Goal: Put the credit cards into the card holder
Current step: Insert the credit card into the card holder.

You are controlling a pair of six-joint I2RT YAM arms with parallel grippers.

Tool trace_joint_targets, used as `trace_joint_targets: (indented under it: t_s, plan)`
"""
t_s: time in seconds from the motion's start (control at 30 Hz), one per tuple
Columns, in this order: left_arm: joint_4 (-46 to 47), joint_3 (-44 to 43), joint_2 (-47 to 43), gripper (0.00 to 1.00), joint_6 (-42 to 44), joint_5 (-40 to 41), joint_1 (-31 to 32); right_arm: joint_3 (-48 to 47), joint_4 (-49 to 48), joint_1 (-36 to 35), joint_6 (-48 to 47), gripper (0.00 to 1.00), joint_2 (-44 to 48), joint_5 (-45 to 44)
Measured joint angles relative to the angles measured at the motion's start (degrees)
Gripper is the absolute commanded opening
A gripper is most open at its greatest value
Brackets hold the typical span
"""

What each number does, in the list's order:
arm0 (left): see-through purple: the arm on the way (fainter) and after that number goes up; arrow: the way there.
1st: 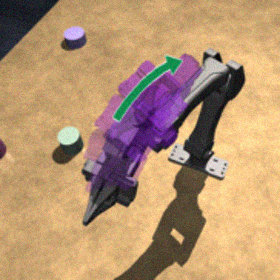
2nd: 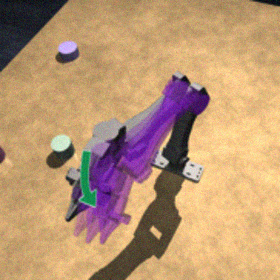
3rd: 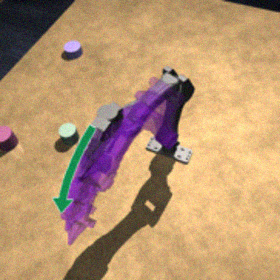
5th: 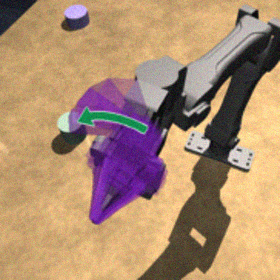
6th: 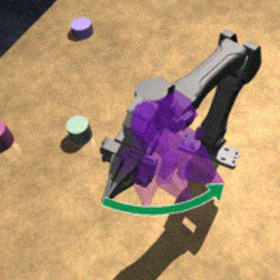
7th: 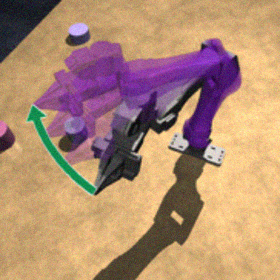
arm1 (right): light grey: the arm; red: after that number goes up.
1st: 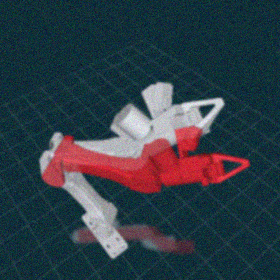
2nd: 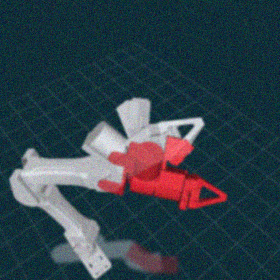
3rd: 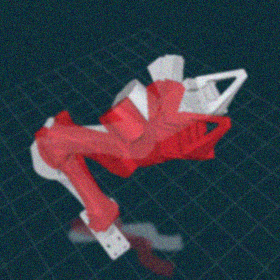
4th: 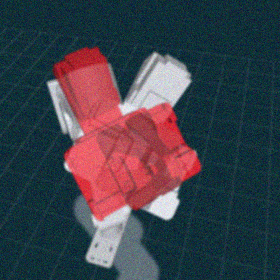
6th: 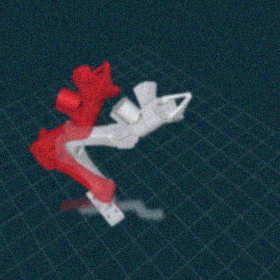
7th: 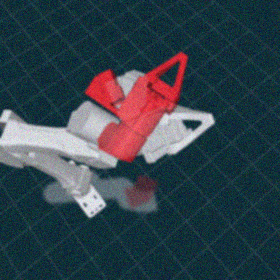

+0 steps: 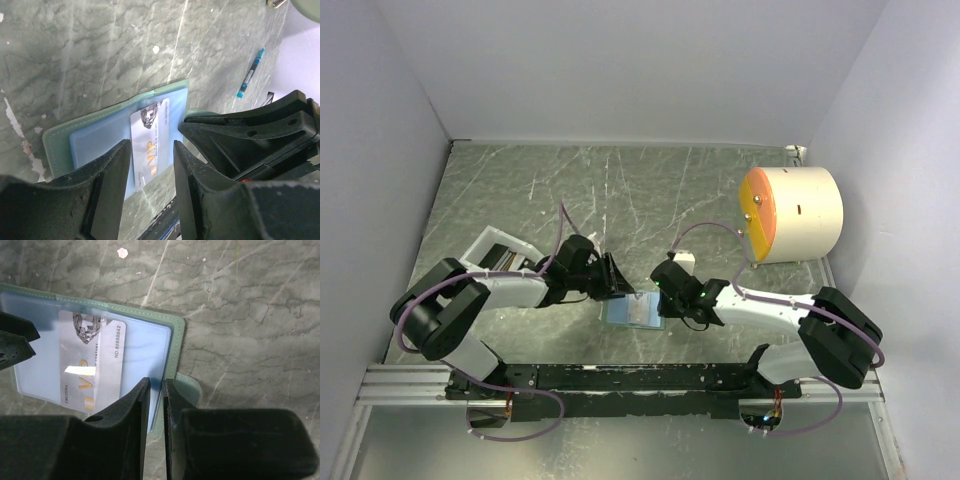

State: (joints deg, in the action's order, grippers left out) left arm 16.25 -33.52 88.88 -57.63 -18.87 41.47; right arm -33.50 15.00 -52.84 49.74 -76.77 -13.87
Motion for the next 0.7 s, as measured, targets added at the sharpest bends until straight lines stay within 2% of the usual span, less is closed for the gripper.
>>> trace_joint_targets:
  t_s: [0.7]
  plan:
    - [3.69,0.5,4.26,0.49,0.26,-1.81,1.79,1.38,-1.81,0.0,0.81,0.16,1.01,1.25]
